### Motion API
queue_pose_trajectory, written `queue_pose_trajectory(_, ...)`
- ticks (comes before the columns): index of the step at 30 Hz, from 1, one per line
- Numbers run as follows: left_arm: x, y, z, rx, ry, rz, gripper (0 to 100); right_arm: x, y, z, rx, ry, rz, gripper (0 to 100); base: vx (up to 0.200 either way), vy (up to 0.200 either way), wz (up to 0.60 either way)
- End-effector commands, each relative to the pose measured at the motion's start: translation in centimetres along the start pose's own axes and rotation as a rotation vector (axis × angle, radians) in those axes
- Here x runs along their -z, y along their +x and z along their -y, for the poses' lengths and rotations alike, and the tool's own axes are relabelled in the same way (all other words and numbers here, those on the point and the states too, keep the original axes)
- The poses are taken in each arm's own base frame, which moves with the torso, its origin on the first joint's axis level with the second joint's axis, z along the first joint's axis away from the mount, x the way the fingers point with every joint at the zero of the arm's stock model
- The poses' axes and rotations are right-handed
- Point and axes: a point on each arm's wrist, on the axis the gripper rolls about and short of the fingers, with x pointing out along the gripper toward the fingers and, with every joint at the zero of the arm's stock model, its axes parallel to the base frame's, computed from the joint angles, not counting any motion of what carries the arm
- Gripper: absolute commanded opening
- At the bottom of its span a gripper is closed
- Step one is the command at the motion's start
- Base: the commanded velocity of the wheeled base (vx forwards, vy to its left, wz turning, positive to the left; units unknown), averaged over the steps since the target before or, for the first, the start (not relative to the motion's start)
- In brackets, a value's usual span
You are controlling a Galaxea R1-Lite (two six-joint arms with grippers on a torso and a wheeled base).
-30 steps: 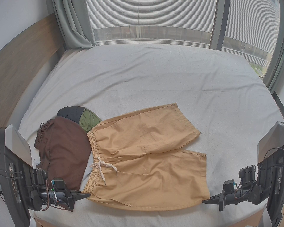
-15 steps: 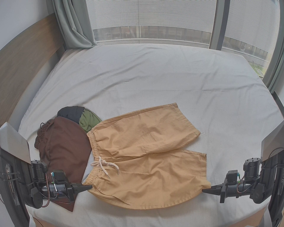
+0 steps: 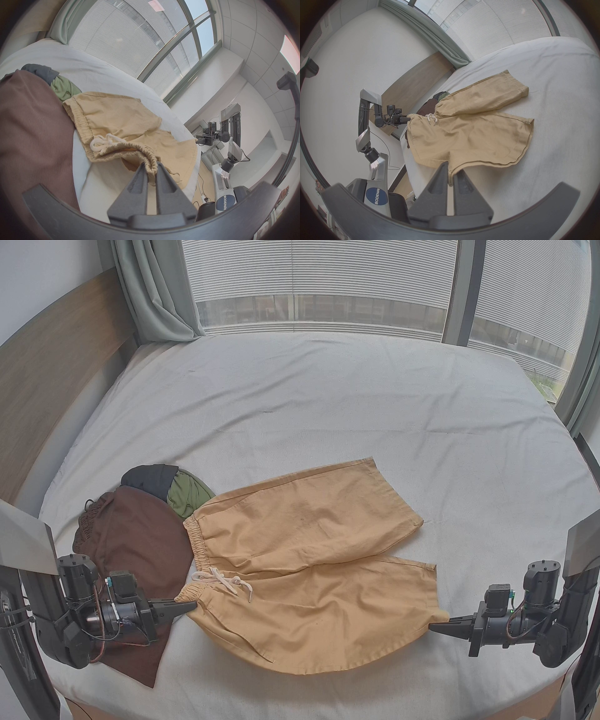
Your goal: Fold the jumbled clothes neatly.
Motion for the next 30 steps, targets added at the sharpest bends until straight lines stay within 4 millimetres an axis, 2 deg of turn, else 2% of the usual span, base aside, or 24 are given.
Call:
queue_pose_trajectory(1, -0.9, 0.3, -0.3, 0.003, 0.033, 0.024, 0, -0.6, -0.2, -0.2, 0.0, -0.026, 0.023, 0, 0.0, 0.0, 0.0)
queue_pose_trajectory(19, -3.6, 0.8, -1.8, 0.002, 0.079, 0.101, 0, -2.1, -1.6, -1.6, -0.024, -0.052, 0.087, 0, 0.0, 0.0, 0.0)
queue_pose_trajectory(30, -3.7, 0.7, -1.9, -0.006, 0.077, 0.105, 0, -3.0, -2.2, -2.6, -0.036, -0.09, 0.122, 0, 0.0, 0.0, 0.0)
